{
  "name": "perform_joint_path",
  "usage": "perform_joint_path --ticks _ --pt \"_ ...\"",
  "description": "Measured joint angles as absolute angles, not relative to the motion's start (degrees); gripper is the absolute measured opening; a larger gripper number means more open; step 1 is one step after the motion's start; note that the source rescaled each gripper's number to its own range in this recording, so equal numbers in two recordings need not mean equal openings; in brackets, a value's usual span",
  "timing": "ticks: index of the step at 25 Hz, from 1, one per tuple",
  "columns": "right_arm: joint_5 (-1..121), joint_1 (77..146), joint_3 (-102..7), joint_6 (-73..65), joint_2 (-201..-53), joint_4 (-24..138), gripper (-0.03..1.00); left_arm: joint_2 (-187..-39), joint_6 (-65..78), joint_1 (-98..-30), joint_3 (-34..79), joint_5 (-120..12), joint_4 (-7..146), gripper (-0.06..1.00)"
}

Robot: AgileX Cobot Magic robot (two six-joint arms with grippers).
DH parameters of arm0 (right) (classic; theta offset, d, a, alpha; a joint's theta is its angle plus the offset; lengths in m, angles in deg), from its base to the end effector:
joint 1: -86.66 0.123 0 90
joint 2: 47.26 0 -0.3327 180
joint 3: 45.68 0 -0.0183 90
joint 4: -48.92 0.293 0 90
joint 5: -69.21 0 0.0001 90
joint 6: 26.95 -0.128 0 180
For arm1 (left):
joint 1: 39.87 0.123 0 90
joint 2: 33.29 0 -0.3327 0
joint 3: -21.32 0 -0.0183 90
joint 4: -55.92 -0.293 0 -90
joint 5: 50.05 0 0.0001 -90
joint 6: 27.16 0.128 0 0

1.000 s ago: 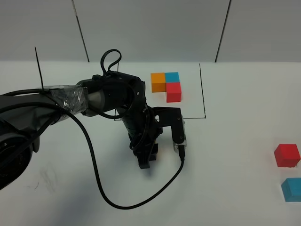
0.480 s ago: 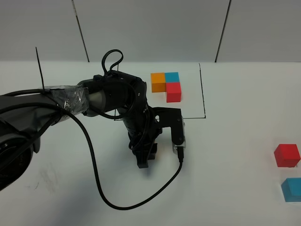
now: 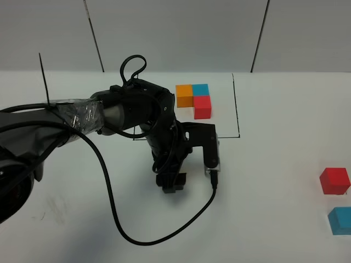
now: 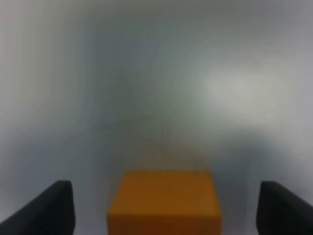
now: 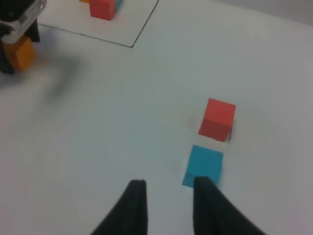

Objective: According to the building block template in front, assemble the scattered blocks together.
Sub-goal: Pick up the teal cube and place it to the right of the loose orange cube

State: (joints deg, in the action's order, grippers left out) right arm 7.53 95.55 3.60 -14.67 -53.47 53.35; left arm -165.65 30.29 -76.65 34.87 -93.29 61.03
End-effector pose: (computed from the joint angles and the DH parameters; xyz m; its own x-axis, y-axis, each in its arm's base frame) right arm 0.0125 0.0108 0.2818 -0.4052 -0.2418 -0.8817 -0.2901 0.9486 -0.1268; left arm 0.4192 -0.3231 0.1222 0.0435 0.9722 -0.2302 0.9764 0.0074 0.2156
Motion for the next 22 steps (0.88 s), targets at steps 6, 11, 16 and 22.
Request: perform_joint_path --ticks 6,11,16,22 --pt "7.53 95.55 3.6 -14.67 -53.47 53.35 0.0 -160.14 23.23 -79.0 40.67 -96.61 60.89 0.98" --pt "7.53 95.55 3.6 -14.67 -53.47 53.35 0.0 -154.58 11.99 -79.13 45.16 -100.77 53.43 1.0" --pt "7.53 95.55 3.6 -14.67 -53.47 53.35 0.0 -145.26 0.18 -79.13 46.26 -107.78 38.73 1.0" --pt "7.53 95.55 3.6 -14.67 -53.47 53.35 0.0 -133.52 -11.35 -77.38 46.32 -117.73 23.67 1.0"
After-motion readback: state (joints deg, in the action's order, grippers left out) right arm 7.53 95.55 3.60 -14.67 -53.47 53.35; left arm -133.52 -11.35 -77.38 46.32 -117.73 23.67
